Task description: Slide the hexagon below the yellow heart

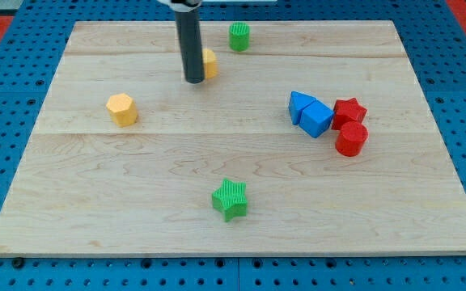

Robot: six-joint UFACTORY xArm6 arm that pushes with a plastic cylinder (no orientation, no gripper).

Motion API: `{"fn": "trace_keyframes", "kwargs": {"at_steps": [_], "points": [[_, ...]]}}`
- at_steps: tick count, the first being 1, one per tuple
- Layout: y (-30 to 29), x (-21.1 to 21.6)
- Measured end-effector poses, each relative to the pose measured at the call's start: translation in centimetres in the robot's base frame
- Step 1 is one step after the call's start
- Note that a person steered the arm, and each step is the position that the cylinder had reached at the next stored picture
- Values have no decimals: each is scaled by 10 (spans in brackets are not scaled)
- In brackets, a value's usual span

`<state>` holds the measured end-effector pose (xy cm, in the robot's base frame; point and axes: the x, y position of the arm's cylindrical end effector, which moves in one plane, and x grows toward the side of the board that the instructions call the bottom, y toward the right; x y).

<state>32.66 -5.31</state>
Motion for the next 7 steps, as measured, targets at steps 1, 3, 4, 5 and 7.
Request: {"fn": "trace_keyframes", "kwargs": {"at_steps": [1, 3, 4, 5, 7], "points": [[25, -21], [25, 24], [-26, 67], [-87, 109], [-158, 106]]}}
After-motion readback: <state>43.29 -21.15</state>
